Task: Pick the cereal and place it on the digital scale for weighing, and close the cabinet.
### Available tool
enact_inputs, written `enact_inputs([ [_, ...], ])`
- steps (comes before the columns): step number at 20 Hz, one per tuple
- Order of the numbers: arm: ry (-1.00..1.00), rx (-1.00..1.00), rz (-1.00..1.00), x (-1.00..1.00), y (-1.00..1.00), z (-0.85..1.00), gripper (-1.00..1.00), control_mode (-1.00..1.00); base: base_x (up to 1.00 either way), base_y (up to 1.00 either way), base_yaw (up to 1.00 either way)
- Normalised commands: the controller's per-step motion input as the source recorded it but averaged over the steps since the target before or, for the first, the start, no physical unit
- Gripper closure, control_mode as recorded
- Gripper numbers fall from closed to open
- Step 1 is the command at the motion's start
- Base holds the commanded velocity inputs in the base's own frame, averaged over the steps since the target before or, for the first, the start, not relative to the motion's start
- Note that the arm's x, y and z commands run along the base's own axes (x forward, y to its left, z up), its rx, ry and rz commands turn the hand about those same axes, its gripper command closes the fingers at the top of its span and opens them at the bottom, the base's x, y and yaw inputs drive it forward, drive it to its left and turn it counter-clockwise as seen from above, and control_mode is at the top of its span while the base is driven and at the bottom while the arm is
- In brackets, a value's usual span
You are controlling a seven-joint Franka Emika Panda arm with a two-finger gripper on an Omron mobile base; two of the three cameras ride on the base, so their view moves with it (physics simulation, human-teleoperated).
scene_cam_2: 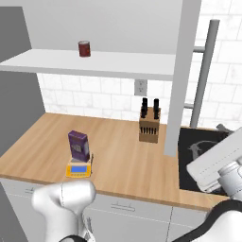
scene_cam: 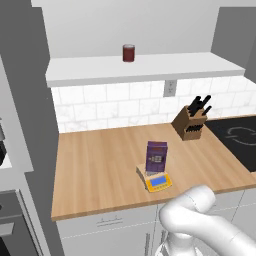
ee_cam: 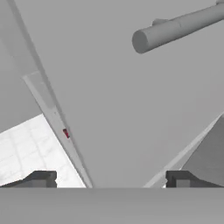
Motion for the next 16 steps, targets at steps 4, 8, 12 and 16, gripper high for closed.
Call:
enact_inputs([
  [4, -0.02, 0.01, 0.06, 0.53, 0.31, 0.15, -1.0, -1.0, 0.0, 0.0, 0.0],
  [8, -0.07, 0.0, 0.07, 0.54, 0.59, 0.07, -1.0, -1.0, 0.0, 0.0, 0.0],
  [12, -0.28, 0.06, 0.04, 0.06, 0.79, 0.45, -1.0, -1.0, 0.0, 0.0, 0.0],
  [16, -0.43, 0.02, 0.02, -0.05, 0.97, 0.71, -1.0, -1.0, 0.0, 0.0, 0.0],
])
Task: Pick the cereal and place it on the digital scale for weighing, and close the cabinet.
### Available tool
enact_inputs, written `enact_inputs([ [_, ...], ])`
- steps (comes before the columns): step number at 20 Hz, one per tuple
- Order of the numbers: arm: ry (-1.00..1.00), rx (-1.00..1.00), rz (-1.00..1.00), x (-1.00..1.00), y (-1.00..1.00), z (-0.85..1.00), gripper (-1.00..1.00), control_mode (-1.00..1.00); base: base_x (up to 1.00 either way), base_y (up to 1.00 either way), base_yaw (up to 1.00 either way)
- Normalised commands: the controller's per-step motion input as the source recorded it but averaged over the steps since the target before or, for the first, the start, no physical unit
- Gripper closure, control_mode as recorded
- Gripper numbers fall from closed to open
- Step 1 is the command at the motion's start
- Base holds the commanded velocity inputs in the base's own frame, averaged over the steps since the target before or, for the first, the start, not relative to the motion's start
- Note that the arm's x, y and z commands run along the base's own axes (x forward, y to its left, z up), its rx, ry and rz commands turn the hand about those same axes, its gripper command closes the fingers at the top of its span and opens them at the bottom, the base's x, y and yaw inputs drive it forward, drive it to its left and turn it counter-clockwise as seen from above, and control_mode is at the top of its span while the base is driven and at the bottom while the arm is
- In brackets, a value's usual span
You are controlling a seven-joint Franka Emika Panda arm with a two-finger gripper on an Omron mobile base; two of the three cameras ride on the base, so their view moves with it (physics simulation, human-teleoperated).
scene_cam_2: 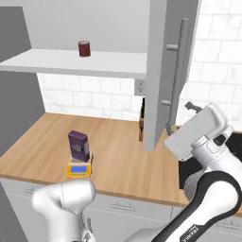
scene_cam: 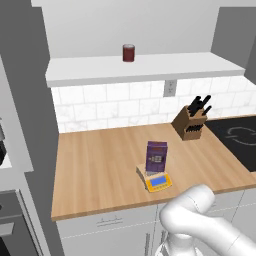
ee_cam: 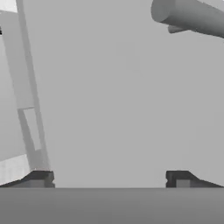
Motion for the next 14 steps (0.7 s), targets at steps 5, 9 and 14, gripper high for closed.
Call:
enact_inputs([
  [5, -0.34, 0.0, 0.0, 0.1, 1.0, 0.63, -1.0, -1.0, 0.0, 0.0, 0.0],
  [9, -0.14, 0.02, 0.0, 0.26, 0.96, 0.72, -1.0, -1.0, 0.0, 0.0, 0.0],
  [14, -0.28, 0.0, 0.04, 0.08, 0.62, 1.0, -1.0, -1.0, 0.0, 0.0, 0.0],
])
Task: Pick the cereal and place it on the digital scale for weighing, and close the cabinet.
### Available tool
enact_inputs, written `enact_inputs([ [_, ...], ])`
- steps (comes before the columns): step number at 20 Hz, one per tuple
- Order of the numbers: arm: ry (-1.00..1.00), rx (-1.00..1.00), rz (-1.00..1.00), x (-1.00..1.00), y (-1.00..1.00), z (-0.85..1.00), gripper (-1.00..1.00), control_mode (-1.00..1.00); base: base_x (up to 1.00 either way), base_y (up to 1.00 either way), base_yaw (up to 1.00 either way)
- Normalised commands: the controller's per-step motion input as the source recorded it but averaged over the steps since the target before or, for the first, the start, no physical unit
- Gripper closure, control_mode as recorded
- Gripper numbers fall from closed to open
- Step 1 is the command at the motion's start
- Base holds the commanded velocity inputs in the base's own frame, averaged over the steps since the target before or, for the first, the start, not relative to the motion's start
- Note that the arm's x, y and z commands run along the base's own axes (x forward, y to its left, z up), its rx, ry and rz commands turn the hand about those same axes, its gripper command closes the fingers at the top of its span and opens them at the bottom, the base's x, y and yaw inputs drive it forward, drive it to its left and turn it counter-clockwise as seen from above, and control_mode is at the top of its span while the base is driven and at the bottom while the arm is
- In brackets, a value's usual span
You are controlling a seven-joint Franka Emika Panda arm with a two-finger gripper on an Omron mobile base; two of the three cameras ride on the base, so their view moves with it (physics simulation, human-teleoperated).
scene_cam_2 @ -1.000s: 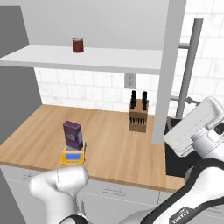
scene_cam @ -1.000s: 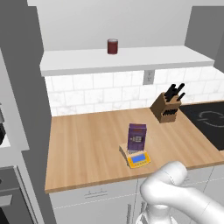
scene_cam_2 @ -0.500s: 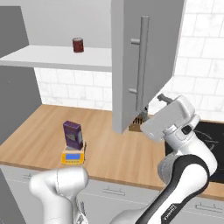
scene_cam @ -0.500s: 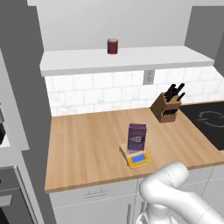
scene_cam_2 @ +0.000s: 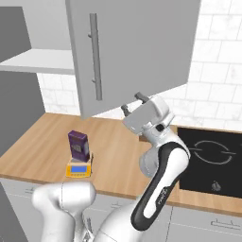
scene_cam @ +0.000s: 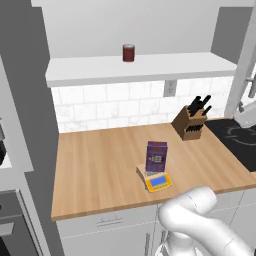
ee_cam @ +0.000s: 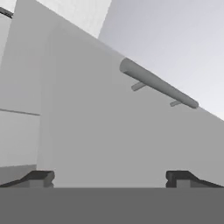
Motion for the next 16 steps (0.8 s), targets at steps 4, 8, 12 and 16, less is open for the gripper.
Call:
enact_inputs([
  [4, -0.17, -0.13, 0.04, -0.01, 0.25, 1.0, -1.0, -1.0, 0.0, 0.0, 0.0],
  [8, -0.01, -0.18, 0.07, 0.0, 0.19, 1.0, -1.0, -1.0, 0.0, 0.0, 0.0],
  [12, 0.03, -0.17, 0.05, 0.0, 0.18, 1.0, -1.0, -1.0, 0.0, 0.0, 0.0],
  [16, 0.04, -0.11, 0.04, 0.19, 0.45, 0.9, -1.0, -1.0, 0.0, 0.0, 0.0],
])
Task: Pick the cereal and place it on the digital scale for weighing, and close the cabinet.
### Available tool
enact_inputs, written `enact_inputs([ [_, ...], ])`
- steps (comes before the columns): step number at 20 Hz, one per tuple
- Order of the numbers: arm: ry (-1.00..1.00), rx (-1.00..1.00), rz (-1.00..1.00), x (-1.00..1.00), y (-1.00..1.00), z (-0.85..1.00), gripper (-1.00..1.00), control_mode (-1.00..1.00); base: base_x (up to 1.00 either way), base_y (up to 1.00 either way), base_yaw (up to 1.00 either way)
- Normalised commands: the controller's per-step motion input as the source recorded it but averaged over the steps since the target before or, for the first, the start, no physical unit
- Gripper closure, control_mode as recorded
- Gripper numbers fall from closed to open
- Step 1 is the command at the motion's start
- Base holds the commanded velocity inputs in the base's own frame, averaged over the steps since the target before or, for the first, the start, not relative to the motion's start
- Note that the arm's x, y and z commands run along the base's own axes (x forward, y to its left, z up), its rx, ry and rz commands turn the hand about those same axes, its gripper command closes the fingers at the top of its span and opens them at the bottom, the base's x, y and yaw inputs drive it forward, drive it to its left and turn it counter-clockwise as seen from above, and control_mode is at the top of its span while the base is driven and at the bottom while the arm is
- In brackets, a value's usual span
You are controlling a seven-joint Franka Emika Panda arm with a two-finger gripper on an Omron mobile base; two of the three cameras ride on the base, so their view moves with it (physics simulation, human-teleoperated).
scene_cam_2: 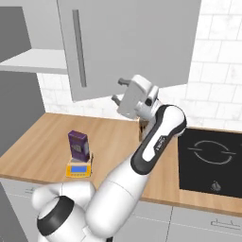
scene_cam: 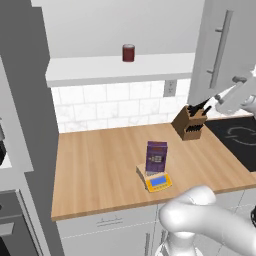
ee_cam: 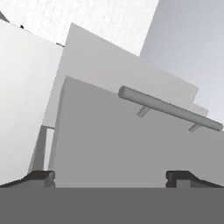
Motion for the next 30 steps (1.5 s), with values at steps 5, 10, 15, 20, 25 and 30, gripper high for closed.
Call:
enact_inputs([
  [5, 0.08, -0.07, 0.02, 0.76, 0.6, 0.35, -1.0, -1.0, 0.0, 0.0, 0.0],
  [10, 0.05, -0.05, 0.0, 1.0, 0.59, 0.14, -1.0, -1.0, 0.0, 0.0, 0.0],
  [15, 0.39, -0.01, 0.0, 0.82, 0.11, 0.38, -1.0, -1.0, 0.0, 0.0, 0.0],
  [20, 0.33, 0.0, 0.0, 0.8, 0.0, 0.25, -1.0, -1.0, 0.0, 0.0, 0.0],
  [25, -0.26, -0.03, -0.01, 0.93, 0.14, -0.19, -1.0, -1.0, 0.0, 0.0, 0.0],
  [30, -0.51, -0.02, -0.09, -0.58, 0.37, -0.05, -1.0, -1.0, 0.0, 0.0, 0.0],
])
